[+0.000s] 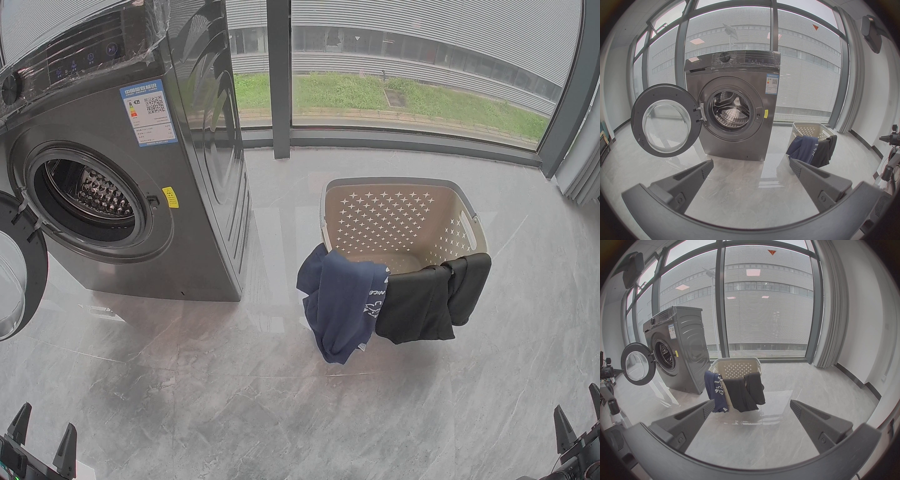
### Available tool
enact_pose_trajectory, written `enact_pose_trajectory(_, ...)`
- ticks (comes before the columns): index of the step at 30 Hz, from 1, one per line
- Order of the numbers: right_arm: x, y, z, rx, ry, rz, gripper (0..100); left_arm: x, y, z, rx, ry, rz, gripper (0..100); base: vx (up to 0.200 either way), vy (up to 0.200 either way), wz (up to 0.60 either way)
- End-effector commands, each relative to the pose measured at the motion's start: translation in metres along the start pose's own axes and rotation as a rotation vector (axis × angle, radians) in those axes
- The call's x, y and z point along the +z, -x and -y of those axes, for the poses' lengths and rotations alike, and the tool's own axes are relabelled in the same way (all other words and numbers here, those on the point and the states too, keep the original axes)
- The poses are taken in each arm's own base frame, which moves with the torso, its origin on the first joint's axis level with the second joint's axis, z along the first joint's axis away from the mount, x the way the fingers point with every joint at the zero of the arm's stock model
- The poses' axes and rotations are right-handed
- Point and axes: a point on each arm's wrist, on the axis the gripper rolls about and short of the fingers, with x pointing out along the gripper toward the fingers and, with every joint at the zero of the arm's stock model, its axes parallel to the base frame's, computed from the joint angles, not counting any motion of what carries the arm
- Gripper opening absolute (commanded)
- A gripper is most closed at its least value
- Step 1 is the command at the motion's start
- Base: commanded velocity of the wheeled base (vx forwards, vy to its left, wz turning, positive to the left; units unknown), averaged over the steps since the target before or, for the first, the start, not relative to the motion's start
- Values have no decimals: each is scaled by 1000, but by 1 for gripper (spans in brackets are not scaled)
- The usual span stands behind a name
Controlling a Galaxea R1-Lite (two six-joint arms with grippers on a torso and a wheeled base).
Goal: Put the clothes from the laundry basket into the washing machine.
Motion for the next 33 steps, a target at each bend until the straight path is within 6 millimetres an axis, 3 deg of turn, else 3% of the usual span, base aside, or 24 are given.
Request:
enact_pose_trajectory(1,-5,-1,0,0,0,-9,100,-5,-1,0,1,1,-8,100,0,0,0)
enact_pose_trajectory(8,-5,-1,0,0,0,-9,100,-5,-1,0,1,1,-8,100,0,0,0)
enact_pose_trajectory(29,-5,-1,0,2,0,-9,100,-5,-1,0,3,-1,-8,100,0,-200,0)
enact_pose_trajectory(33,-5,-1,0,0,0,-9,100,-5,-1,0,3,-1,-8,100,0,0,0)
